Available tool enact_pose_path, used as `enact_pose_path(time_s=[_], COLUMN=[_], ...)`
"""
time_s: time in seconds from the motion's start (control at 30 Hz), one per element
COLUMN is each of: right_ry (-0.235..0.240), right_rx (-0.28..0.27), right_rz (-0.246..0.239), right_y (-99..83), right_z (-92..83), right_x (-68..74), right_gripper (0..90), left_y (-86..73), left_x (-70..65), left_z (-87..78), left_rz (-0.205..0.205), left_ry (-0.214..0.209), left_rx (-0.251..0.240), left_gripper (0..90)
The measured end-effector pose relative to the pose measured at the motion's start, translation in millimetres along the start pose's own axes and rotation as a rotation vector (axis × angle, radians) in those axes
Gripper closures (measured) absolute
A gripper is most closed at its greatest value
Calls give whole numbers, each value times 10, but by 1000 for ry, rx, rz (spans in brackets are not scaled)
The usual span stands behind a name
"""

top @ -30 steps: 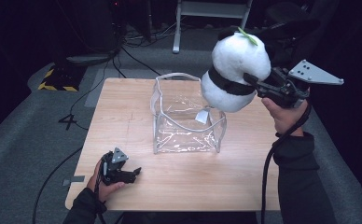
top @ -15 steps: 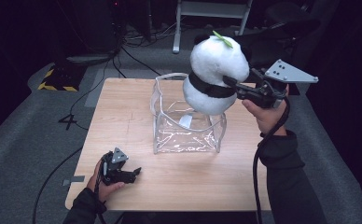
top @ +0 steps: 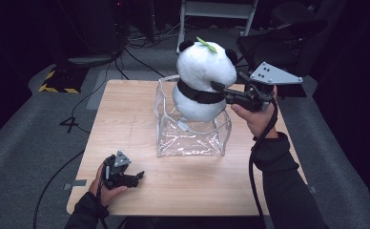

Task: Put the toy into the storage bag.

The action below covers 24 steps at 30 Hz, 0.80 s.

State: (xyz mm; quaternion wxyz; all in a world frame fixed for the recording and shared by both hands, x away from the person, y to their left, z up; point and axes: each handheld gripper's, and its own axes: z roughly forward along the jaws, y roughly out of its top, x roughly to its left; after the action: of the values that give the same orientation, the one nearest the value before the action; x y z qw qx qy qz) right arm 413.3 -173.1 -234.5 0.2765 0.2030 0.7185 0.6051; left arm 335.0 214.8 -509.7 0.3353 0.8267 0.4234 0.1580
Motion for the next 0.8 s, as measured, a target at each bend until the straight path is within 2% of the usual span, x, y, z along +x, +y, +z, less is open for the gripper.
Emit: enact_pose_path(time_s=[0.27, 0.4, 0.8], right_ry=[23, 27, 32], right_rx=[13, 24, 46], right_rz=[6, -9, 10], right_y=[-44, -59, -218], right_z=[132, 180, 235], right_x=[74, 123, 84], right_gripper=[464, 462, 455], left_y=[0, 0, 0], left_x=[0, 0, 0], left_z=[0, 0, 0], left_rz=[0, 0, 0], left_ry=[0, 0, 1], left_rx=[0, 0, 0], left_gripper=[150, 150, 150])
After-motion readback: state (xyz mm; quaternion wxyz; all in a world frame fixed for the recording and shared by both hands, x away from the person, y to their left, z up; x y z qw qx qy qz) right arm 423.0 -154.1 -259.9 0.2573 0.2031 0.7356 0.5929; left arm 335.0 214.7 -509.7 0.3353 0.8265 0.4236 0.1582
